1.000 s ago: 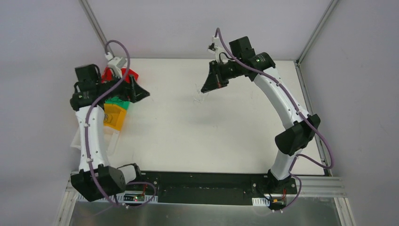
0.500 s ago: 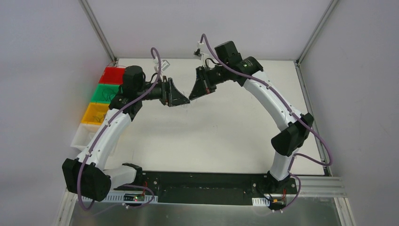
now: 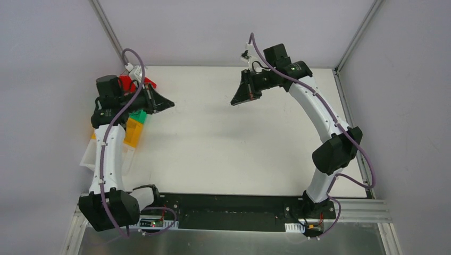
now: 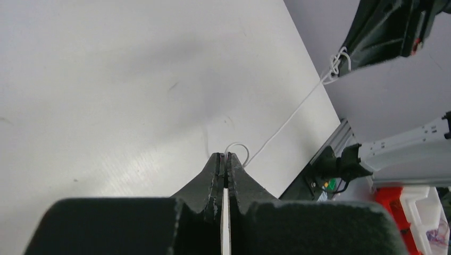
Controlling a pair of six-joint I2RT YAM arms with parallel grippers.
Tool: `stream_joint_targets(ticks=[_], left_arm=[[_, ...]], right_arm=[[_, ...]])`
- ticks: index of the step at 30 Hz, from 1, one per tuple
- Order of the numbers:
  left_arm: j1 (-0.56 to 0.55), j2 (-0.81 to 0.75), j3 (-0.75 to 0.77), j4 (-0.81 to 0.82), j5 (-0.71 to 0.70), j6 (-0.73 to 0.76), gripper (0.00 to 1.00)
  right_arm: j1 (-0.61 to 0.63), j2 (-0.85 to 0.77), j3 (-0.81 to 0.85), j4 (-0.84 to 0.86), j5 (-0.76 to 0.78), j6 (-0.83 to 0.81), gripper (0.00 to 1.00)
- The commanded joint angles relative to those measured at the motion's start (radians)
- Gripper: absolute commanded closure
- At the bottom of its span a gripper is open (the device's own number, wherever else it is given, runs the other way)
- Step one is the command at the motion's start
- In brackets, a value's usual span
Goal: Untangle the cables
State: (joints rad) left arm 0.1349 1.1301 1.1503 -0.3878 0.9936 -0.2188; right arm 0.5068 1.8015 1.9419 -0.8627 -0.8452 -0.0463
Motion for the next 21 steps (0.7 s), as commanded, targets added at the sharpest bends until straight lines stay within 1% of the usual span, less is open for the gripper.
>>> stream_joint_targets(ticks=[1, 8, 11, 13, 15, 18, 21], left_arm=[[0.182, -0.014, 0.094, -0.226, 0.103, 0.206, 1.0], [0.402, 0.045, 0.251, -0.418, 0.134, 0.367, 1.0], [0.471, 0.082, 0.33, -0.516, 0.128, 0.452, 1.0], [0.505, 0.1, 0.378, -0.575, 0.128, 0.502, 1.0], [0.534, 0.108, 0.419, -0.627, 0.123, 0.543, 1.0], [0.573, 0.114, 0.486, -0.696, 0.086, 0.61, 1.0], [0.624, 0.135, 0.57, -0.81, 0.031, 0.711, 1.0]], right_arm=[[-0.081, -0.091, -0.032, -0.087, 0.01, -0.1, 0.97], [-0.139, -0.068, -0.036, -0.211, 0.033, -0.23, 0.89], [-0.155, -0.057, -0.038, -0.253, 0.037, -0.282, 0.88], [-0.163, -0.054, -0.041, -0.271, 0.036, -0.302, 0.82], [-0.165, -0.053, -0.043, -0.283, 0.029, -0.321, 0.83], [-0.165, -0.053, -0.049, -0.283, 0.022, -0.338, 0.89], [-0.166, -0.052, -0.06, -0.283, 0.02, -0.347, 0.88]])
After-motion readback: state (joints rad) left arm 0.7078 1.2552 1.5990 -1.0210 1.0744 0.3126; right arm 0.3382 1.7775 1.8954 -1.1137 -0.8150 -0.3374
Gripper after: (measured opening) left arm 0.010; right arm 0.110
